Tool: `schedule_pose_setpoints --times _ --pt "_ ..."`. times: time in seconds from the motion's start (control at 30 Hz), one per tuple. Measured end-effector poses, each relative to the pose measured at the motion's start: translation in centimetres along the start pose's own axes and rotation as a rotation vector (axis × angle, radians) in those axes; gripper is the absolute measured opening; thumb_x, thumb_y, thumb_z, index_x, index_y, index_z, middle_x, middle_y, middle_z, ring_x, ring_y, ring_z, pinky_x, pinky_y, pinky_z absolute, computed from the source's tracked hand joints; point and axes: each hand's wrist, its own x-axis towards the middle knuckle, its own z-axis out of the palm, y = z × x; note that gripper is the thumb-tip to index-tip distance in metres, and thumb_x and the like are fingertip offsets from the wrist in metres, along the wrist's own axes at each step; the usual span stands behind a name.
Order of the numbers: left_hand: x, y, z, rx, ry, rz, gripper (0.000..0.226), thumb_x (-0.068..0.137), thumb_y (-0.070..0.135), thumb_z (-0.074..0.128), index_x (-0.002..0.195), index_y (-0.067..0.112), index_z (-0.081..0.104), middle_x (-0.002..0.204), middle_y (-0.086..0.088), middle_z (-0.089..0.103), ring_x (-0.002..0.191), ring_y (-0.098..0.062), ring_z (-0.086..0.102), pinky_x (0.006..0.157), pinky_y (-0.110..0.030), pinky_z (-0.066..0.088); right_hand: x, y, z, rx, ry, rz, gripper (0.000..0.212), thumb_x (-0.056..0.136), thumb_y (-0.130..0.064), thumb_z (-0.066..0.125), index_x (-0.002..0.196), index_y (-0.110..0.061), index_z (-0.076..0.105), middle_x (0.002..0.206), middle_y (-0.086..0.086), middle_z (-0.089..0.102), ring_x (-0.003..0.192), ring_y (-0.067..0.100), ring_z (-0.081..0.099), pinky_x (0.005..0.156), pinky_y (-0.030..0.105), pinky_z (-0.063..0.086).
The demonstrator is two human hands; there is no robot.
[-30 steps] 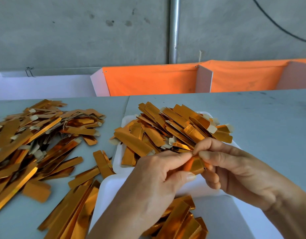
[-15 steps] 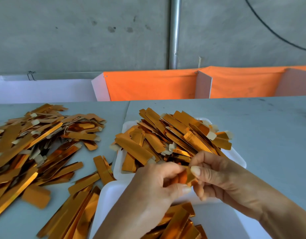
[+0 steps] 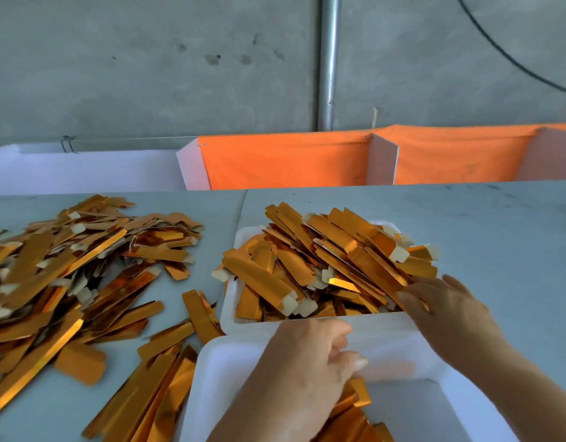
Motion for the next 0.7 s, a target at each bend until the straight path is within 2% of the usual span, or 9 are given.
schedule_pose_setpoints --times 0.03,0.1,0.17,0.27,0.33,0.47,0.57,0.6,0.7 --pt "0.01 -0.01 0.00 0.018 0.012 0.006 0.048 0.092 0.038 0.057 0.138 0.033 0.046 0.129 0.018 0.057 0.112 0.002 0.054 0.097 -0.014 0.042 0.04 -0.23 0.02 -0.016 0.022 0.000 0.026 0.098 -0.035 0.039 0.089 -0.031 0.063 0.105 -0.012 0.054 0.114 0.018 0.046 0.103 0.046 0.036" --pt "0.07 0.00 -0.02 0.052 0.027 0.018 0.046 0.094 0.036 0.054 0.138 0.033 0.044 0.130 0.017 0.056 0.115 0.001 0.053 0.098 -0.015 0.042 0.09 -0.50 0.17 0.041 0.095 -0.018 0.025 0.098 -0.026 0.043 0.080 -0.028 0.060 0.096 -0.008 0.057 0.091 0.017 0.050 0.099 0.046 0.039" --pt "0.08 0.05 -0.08 0.083 0.038 0.027 0.045 0.095 0.035 0.052 0.139 0.032 0.044 0.130 0.017 0.057 0.117 0.000 0.052 0.100 -0.018 0.042 0.17 -0.55 0.37 0.073 0.186 -0.035 0.024 0.097 -0.020 0.047 0.081 -0.021 0.065 0.091 -0.001 0.063 0.074 0.022 0.053 0.087 0.040 0.045" --pt "0.10 0.09 -0.18 0.142 0.054 0.035 0.044 0.095 0.035 0.051 0.139 0.032 0.044 0.129 0.017 0.057 0.118 -0.002 0.052 0.101 -0.019 0.042 -0.05 -0.93 0.15 0.135 0.349 -0.051 0.017 0.093 -0.012 0.054 0.085 -0.017 0.068 0.075 0.000 0.059 0.060 0.023 0.050 0.063 0.031 0.043" --pt "0.19 0.05 -0.14 0.167 0.069 0.038 0.043 0.095 0.036 0.051 0.138 0.033 0.045 0.127 0.017 0.059 0.118 -0.002 0.052 0.102 -0.020 0.042 -0.27 -1.10 -0.19 0.222 0.431 -0.033 0.015 0.090 -0.006 0.057 0.083 -0.017 0.065 0.070 0.003 0.059 0.057 0.025 0.050 0.052 0.028 0.036" --pt "0.19 0.01 -0.06 0.175 0.115 0.044 0.039 0.096 0.037 0.050 0.135 0.034 0.048 0.122 0.019 0.061 0.112 0.000 0.054 0.098 -0.017 0.043 -0.04 -0.84 -0.29 0.373 0.513 -0.046 0.016 0.090 -0.004 0.056 0.089 -0.020 0.059 0.079 0.005 0.065 0.069 0.029 0.058 0.057 0.029 0.039" --pt "0.15 0.08 -0.02 0.177 0.133 0.044 0.038 0.096 0.036 0.049 0.134 0.034 0.049 0.122 0.019 0.061 0.112 0.000 0.054 0.097 -0.016 0.043 -0.06 -0.94 -0.26 0.516 0.464 -0.039 0.020 0.091 -0.010 0.058 0.101 -0.026 0.051 0.084 -0.006 0.061 0.073 0.015 0.061 0.053 0.020 0.039" --pt "0.13 0.13 0.01 0.175 0.131 0.043 0.038 0.096 0.036 0.049 0.134 0.034 0.048 0.123 0.018 0.060 0.113 -0.001 0.054 0.097 -0.016 0.043 -0.02 -0.89 -0.19 0.584 0.405 -0.010 0.023 0.089 -0.011 0.060 0.105 -0.026 0.051 0.084 -0.006 0.060 0.074 0.013 0.062 0.054 0.021 0.042" --pt "0.12 0.32 0.12 0.095 0.164 0.028 0.044 0.095 0.039 0.050 0.138 0.037 0.043 0.128 0.020 0.056 0.114 0.001 0.053 0.093 -0.012 0.043 -0.20 -0.73 -0.32 0.983 0.112 0.052 0.020 0.088 -0.004 0.061 0.104 -0.015 0.064 0.091 0.011 0.065 0.083 0.030 0.067 0.074 0.042 0.057"
